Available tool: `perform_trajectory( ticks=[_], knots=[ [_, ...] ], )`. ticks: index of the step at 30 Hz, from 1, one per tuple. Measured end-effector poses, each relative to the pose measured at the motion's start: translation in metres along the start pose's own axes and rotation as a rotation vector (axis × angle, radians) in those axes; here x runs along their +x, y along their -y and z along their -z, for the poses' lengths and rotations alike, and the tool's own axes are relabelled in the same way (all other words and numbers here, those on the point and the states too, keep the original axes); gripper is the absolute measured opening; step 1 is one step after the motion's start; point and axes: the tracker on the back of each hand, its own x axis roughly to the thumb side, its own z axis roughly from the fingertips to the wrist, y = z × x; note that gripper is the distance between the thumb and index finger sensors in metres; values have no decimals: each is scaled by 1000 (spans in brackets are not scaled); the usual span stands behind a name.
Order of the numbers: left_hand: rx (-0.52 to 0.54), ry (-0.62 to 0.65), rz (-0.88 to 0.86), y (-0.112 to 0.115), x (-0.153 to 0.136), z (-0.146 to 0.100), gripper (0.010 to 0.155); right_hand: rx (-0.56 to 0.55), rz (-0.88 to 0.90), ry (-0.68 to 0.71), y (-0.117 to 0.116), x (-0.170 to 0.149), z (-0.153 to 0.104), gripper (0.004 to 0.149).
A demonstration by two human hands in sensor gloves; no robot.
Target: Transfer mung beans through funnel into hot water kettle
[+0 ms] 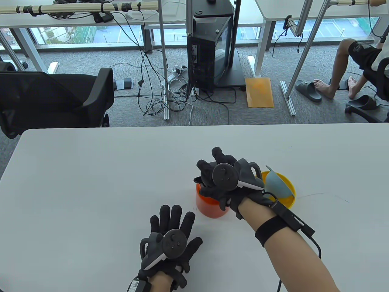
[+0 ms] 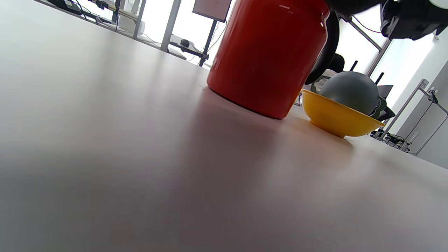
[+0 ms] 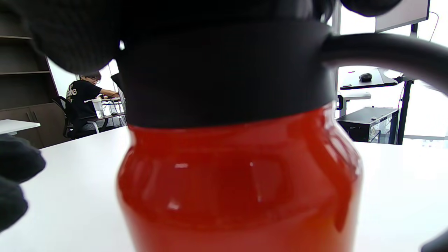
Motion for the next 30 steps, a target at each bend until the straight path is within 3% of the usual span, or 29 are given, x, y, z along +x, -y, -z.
perform_trajectory(
  ticks=[8,11,13,19,25,30],
  knots=[
    [-12,-5,-6,0,1,0,81,9,-119,46,-11,3,-7,77],
    [-16,-9,-8,0,0,0,80,21,-58,23,-13,1,-6,77],
    [-19,-14,-6,0,0,0,79,-37,-64,40,-11,0,-7,78],
    [-43,-34,42,2,1,3,80,-19,-15,-15,1,-7,-18,97],
    [-58,-46,45,3,0,4,80,-43,19,-35,26,-20,-63,98],
    [-67,-49,46,4,0,3,79,3,-26,-57,17,-34,-107,98]
  ],
)
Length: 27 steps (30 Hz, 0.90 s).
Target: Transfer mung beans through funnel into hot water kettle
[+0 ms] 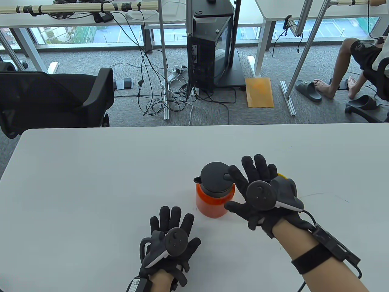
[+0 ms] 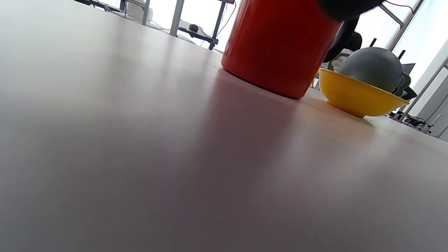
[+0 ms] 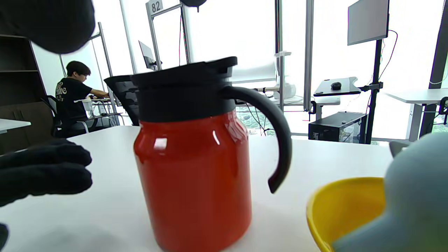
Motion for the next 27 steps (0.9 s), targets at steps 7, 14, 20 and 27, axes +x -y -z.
perform_trajectory(
  ticks=[7,14,20,27],
  knots=[
    [-13,3,22,1,2,1,79,108,-9,-40,-46,-13,-60,96],
    [-15,0,30,1,3,1,79,155,1,-87,-93,-16,-91,96],
    [-27,-3,36,2,3,1,79,199,-10,-120,-123,-17,-96,96],
    [-39,-5,48,3,5,2,80,204,-12,-121,-140,-21,-98,95]
  ],
)
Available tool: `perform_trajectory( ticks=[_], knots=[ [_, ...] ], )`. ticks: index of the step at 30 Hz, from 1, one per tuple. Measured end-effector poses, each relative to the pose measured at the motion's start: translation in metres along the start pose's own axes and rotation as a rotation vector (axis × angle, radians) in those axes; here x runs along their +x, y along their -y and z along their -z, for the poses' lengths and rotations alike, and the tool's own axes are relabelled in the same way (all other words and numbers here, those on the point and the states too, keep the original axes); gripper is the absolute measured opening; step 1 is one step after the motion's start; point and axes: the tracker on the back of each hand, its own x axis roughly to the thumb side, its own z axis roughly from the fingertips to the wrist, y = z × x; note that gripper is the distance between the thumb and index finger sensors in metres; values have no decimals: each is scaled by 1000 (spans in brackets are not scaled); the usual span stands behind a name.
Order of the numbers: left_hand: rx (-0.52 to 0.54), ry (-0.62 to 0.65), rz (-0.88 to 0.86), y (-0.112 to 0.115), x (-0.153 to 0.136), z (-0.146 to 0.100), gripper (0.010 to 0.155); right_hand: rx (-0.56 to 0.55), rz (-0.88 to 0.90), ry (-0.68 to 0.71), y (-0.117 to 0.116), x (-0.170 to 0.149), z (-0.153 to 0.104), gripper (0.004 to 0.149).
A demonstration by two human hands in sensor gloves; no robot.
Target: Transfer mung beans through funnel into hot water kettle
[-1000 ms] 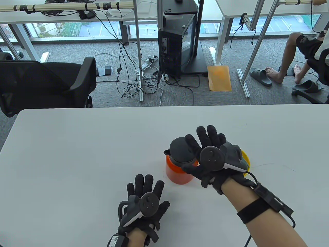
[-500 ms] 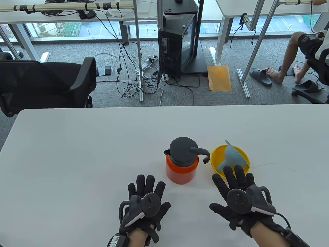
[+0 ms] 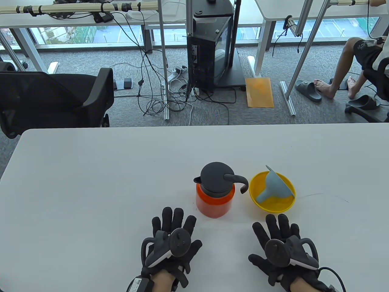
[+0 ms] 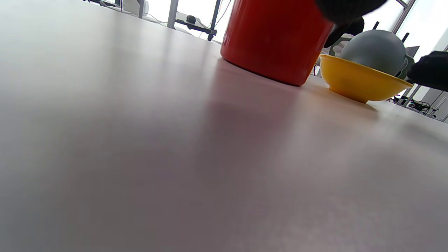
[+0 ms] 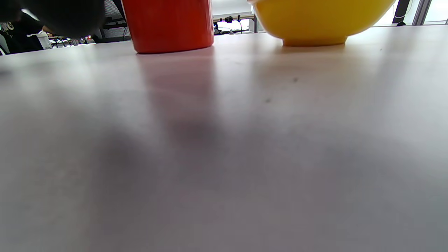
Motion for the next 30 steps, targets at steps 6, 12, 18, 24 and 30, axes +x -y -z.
perform_trajectory(
  ticks=[6,12,18,24,30],
  knots=[
    [-5,-5,4,-2,3,1,80,7,-13,-13,-5,-2,1,94],
    [-8,-15,-7,-2,2,1,81,-16,-7,-19,-4,-4,0,93],
    [-28,-18,-1,0,2,1,82,-1,-10,-12,-6,-2,1,93],
    [-34,-20,0,0,1,1,82,-11,1,-1,-7,-3,2,93],
    [-45,-20,3,1,1,0,82,1,21,11,-9,-3,4,93]
  ],
)
